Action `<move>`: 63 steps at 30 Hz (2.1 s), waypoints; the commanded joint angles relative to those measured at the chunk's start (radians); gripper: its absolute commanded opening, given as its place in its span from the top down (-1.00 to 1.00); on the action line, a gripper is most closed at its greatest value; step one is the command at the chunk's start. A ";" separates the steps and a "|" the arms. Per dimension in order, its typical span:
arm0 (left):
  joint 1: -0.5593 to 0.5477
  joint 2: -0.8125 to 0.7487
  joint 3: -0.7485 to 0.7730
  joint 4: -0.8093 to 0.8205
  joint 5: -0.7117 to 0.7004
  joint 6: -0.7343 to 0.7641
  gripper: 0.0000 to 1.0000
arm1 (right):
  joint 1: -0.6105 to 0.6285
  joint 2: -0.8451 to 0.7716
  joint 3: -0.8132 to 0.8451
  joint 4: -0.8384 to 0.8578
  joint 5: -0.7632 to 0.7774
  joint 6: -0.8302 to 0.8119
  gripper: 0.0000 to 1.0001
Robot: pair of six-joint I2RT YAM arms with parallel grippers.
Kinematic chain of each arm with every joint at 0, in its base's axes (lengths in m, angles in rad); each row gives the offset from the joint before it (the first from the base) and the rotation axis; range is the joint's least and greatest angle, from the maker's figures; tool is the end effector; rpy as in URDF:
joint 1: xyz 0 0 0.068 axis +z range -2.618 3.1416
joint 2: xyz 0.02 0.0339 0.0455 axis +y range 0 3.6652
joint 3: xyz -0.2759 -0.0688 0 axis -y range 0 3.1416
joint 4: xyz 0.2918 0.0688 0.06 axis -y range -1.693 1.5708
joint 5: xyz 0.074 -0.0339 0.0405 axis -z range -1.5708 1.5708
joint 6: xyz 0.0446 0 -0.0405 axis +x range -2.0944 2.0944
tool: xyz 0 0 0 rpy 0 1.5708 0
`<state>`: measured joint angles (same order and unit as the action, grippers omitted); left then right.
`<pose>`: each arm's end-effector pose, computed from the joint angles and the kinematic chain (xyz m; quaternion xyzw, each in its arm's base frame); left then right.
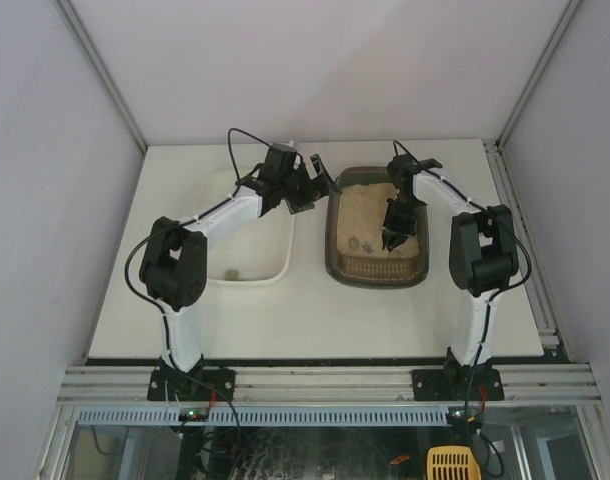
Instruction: Clean the litter box
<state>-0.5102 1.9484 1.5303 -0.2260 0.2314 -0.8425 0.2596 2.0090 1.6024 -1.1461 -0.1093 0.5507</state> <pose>0.4371 -0.2563 0.2358 -0.0961 0.8849 -0.3584 0.2816 0.4153 0.1153 0.1847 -0.1443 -0.9880 -0.0538 0.0132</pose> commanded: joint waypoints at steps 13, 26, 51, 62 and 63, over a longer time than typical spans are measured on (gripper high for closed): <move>-0.002 -0.034 -0.012 0.018 -0.007 0.039 -0.99 | -0.112 -0.198 -0.247 0.431 -0.522 0.041 1.00; -0.002 -0.138 -0.075 -0.018 -0.087 0.165 -0.99 | -0.114 -0.531 -0.614 0.682 -0.613 0.157 1.00; 0.046 -0.425 -0.330 -0.031 -0.176 0.313 -0.99 | -0.096 -0.638 -1.375 2.384 -0.911 0.718 1.00; 0.071 -0.427 -0.360 -0.033 -0.211 0.330 -0.99 | -0.116 -0.390 -1.341 2.643 -0.891 0.913 1.00; 0.071 -0.425 -0.362 -0.031 -0.213 0.330 -0.99 | -0.106 -0.375 -1.328 2.642 -0.893 0.917 1.00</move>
<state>-0.4427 1.5593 1.1908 -0.2783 0.0437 -0.5385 0.1768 1.5906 0.2329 1.3117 -1.0096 1.3895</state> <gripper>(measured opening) 0.996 0.152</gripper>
